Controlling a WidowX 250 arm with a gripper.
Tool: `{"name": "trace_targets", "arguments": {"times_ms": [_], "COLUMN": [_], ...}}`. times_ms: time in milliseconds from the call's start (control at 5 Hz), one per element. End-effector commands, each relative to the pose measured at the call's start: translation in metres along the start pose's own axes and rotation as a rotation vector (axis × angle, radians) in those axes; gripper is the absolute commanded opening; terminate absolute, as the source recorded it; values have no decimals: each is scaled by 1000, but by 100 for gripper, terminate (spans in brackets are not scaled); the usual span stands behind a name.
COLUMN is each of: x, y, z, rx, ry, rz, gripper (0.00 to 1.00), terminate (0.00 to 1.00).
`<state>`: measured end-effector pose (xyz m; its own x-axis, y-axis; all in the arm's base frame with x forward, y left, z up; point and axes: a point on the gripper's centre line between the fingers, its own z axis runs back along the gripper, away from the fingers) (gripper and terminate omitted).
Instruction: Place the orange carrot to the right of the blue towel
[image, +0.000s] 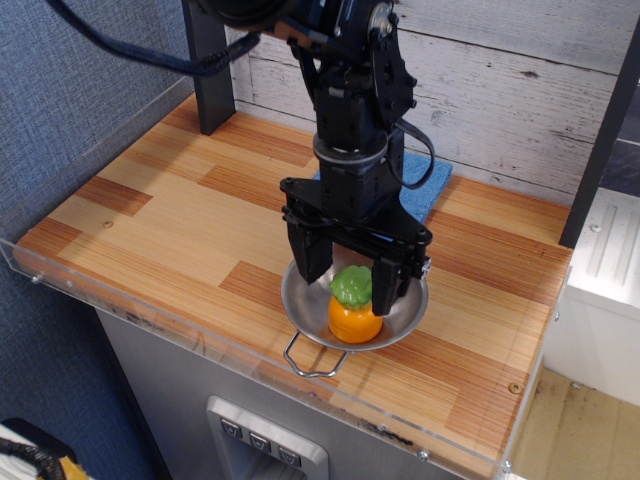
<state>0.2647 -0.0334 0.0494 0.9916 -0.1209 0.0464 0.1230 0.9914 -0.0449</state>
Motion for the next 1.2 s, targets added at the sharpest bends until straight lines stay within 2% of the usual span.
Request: {"name": "trace_targets", "arguments": {"times_ms": [0,400,600,1000], "x": [2,4,4,4], "y": [-1,-3,-3,-3], "z": [-4,-10,-11,-11], "rx": [15,22,28,27], "ry": [-17,-9,-7,-3], "rz": [5,8,8,7], "gripper": [100,100,0,0], "terminate": [0,0,0,0]}}
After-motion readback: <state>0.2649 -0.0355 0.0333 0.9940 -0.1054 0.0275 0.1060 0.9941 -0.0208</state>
